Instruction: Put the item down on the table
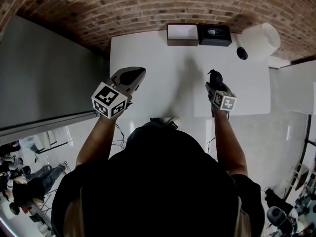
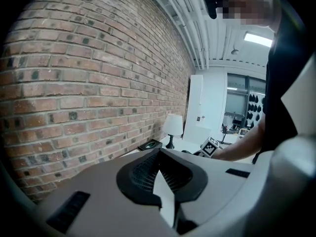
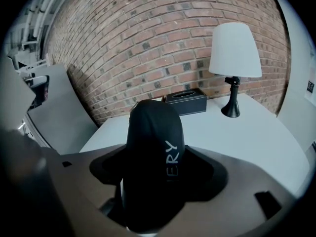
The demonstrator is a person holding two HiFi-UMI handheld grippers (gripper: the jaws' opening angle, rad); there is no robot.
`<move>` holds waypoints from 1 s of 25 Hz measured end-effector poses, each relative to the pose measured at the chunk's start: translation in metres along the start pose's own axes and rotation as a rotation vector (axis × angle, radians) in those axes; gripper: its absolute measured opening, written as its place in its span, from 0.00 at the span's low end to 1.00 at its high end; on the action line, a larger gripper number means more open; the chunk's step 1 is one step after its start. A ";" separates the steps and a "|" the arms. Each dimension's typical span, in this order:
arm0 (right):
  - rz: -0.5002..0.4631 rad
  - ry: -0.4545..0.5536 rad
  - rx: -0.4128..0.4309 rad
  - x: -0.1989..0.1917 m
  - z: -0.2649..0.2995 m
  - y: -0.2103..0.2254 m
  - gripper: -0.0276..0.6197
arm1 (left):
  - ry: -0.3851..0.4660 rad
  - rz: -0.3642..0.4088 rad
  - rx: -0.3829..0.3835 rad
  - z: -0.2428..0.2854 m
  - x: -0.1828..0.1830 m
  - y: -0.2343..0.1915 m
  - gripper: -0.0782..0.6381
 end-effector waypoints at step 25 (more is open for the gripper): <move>0.100 -0.133 -0.017 -0.062 0.066 0.037 0.58 | -0.066 -0.038 -0.004 0.014 -0.028 -0.013 0.13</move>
Point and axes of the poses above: the fingertips, and each gripper's own axes: z forward along the fingers, y to its right, x out of its top, the point moved 8 cm from there along -z, backward along the fingers, and after that the axes turned 12 degrees about x, right-handed, at the moved point
